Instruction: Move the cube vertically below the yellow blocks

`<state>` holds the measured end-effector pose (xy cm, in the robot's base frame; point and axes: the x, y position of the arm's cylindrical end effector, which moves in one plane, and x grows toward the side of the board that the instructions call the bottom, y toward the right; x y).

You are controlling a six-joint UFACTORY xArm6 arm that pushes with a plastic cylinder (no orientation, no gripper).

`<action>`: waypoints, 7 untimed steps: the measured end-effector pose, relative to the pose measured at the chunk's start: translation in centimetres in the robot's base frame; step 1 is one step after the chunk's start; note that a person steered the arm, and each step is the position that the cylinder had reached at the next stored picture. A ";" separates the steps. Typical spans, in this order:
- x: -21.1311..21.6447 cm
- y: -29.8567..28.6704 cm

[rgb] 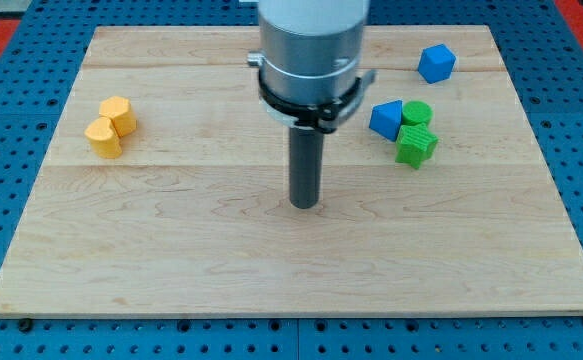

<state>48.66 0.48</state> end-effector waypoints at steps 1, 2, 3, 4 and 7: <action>-5.8 0.0; -12.7 1.8; -19.2 5.1; -24.1 11.4; -24.0 21.2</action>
<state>24.64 21.66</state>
